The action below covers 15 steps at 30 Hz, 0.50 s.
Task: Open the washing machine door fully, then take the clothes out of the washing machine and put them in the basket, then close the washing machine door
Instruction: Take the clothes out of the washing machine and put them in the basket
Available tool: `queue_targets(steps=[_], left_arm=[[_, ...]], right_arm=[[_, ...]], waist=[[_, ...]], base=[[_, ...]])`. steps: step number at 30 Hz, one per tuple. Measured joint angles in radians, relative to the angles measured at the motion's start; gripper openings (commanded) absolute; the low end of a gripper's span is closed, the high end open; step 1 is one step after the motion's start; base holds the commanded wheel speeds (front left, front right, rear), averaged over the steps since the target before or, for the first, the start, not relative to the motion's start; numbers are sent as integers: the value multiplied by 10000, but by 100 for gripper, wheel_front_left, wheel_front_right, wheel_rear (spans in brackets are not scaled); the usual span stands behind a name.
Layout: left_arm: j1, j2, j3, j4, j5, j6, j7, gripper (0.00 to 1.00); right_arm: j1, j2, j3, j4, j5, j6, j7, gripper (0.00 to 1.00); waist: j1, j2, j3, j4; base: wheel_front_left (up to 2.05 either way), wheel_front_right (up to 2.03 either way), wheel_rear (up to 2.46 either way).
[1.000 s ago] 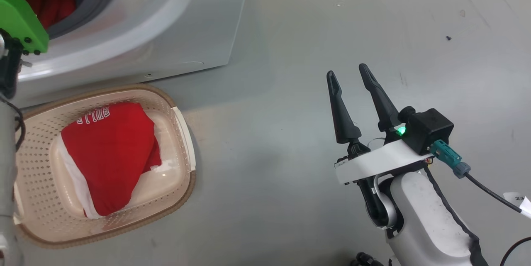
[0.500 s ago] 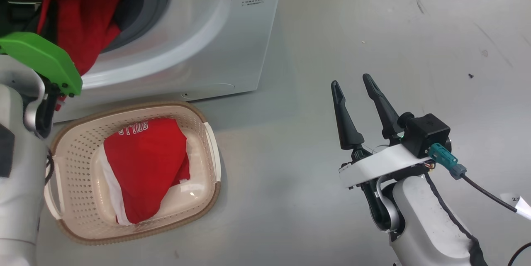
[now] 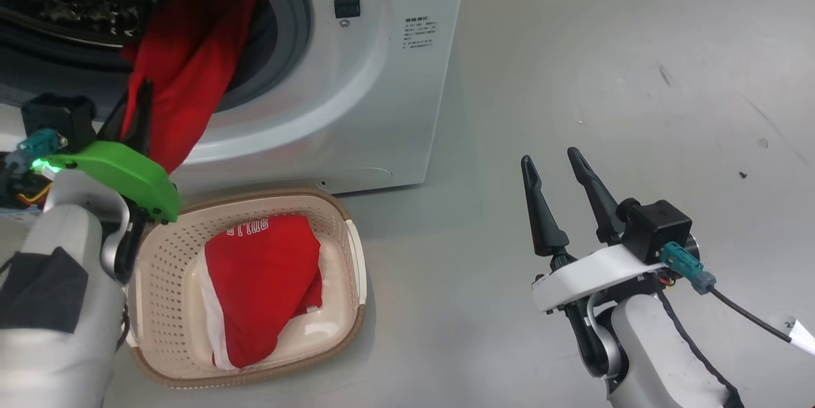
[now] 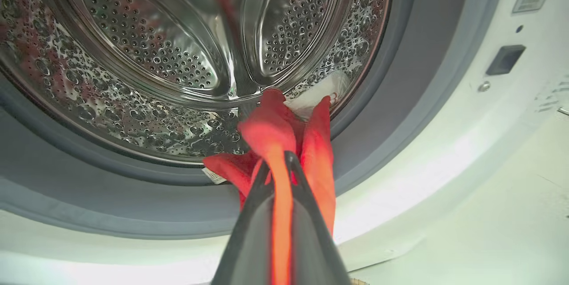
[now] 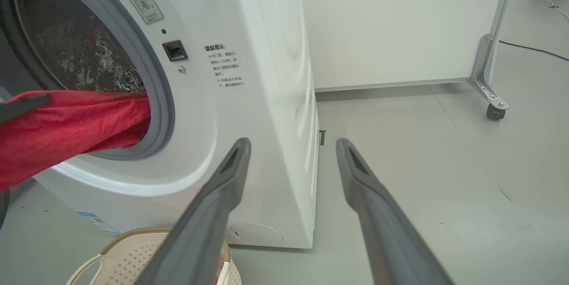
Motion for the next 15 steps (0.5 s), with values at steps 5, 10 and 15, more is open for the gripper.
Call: queue_targets(steps=[5, 10, 15], left_arm=[[412, -52, -71, -40, -88, 0, -370, 0], [810, -52, -176, -232, -88, 0, -888, 0], [1335, -4, -295, -460, -86, 0, -1055, 0]], right_arm=[[212, -4, -115, 90, -10, 92, 0, 100], [471, -6, -148, 249, -10, 178, 0, 100], [737, -6, -148, 330, -8, 268, 0, 100]], waist=[[0, 0, -397, 141], [0, 0, -885, 323], [0, 0, -1340, 486]], base=[[0, 0, 0], [0, 0, 0], [0, 0, 0]])
